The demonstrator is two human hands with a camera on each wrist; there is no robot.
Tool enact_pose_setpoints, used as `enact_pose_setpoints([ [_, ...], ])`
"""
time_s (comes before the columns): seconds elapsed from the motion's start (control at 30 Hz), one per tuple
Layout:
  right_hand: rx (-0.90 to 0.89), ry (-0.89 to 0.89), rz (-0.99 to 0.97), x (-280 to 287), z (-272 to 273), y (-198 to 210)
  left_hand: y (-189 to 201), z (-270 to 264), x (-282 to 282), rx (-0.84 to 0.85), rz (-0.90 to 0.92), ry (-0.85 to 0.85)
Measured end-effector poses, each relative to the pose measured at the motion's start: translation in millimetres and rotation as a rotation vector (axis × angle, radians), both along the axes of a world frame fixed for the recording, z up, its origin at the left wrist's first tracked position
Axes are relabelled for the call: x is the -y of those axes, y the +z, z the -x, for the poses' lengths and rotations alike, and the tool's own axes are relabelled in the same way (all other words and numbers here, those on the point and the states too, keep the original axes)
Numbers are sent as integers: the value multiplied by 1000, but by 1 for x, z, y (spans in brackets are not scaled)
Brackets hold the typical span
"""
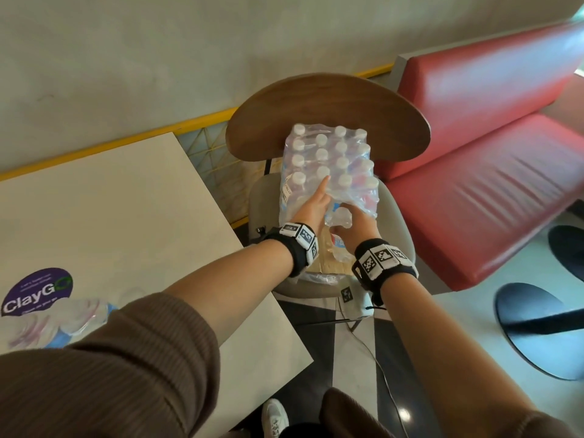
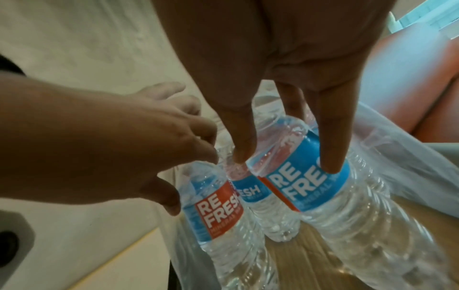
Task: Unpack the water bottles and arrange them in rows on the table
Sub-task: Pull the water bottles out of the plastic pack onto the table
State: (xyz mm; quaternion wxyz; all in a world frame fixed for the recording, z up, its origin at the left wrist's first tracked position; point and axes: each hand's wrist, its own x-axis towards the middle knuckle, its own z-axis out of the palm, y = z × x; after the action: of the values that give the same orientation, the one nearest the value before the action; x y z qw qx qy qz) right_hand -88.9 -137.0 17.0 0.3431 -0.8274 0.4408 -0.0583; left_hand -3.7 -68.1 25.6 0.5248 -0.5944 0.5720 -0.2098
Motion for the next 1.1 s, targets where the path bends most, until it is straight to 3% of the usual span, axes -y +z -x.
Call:
enact_pose_setpoints([
  [0.1, 8, 8, -25, -4, 3, 2, 8, -1, 0, -100, -12, 15],
  [0.17, 16, -2, -21, -7, 5, 4, 15, -2, 1, -316, 57, 75],
  [0.27, 31, -3, -31, -13, 13, 7, 24, -6, -6, -751, 254, 191],
  [0.37, 40, 77, -16, -20, 24, 12, 23, -15, -35, -1067, 509, 275],
  [0.63, 7, 438, 16, -90, 8, 41, 22, -25, -197, -1493, 1242, 584],
  [0.7, 41, 535, -41, -120, -13, 37, 25, -30, -233, -1526, 1303, 712],
  [0.8, 60, 663, -100, -169, -47, 26, 29, -30, -280, -1382, 1209, 871],
  [0.97, 23, 782, -154, -225, -96, 6, 18, -25, -311, -1296, 917, 914],
  [1.1, -45, 831, -160, -243, -122, 1, -1, -22, -310, -1306, 841, 966],
])
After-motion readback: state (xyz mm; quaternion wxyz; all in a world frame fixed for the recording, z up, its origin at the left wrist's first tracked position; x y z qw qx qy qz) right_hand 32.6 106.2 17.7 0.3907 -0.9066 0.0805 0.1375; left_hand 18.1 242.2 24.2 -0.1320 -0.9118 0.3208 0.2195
